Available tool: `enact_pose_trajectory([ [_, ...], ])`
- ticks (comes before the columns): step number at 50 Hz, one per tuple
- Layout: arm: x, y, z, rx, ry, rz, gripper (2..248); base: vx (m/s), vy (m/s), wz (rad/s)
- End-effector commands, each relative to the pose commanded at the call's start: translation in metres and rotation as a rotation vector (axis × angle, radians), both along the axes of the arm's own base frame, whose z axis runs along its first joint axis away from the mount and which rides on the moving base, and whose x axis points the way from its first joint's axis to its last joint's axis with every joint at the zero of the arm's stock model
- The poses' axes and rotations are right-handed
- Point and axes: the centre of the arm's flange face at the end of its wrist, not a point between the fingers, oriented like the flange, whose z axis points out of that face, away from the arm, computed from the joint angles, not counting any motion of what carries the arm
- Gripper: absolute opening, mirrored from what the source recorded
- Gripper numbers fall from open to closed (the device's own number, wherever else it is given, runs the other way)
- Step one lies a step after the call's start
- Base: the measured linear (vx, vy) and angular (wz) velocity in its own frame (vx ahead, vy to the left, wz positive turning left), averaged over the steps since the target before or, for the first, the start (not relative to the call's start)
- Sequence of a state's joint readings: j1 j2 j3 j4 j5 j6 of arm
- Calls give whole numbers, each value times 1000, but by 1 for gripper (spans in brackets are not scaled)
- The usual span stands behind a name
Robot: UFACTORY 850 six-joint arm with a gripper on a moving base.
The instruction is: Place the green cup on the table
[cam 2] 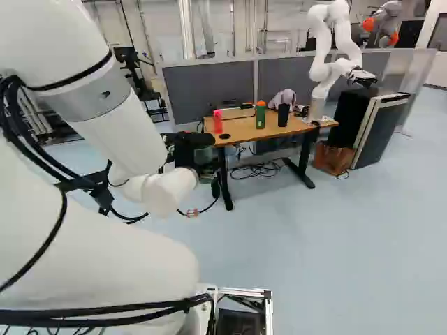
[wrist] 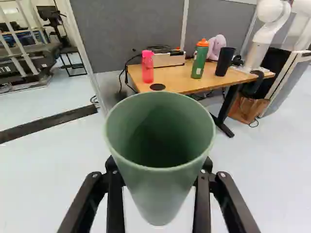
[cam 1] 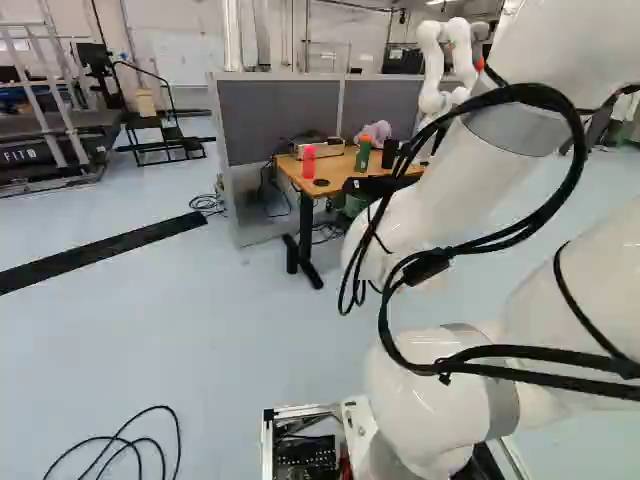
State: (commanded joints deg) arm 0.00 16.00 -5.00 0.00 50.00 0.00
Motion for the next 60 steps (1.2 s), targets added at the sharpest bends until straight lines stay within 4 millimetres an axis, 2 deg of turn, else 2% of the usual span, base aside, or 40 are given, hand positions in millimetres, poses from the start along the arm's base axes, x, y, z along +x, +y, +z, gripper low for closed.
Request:
enact_pose_trajectory([
  [40, 0, 0, 0, 0, 0, 0, 124, 6, 0, 2],
  [60, 0, 0, 0, 0, 0, 0, 124, 251, -92, 11],
])
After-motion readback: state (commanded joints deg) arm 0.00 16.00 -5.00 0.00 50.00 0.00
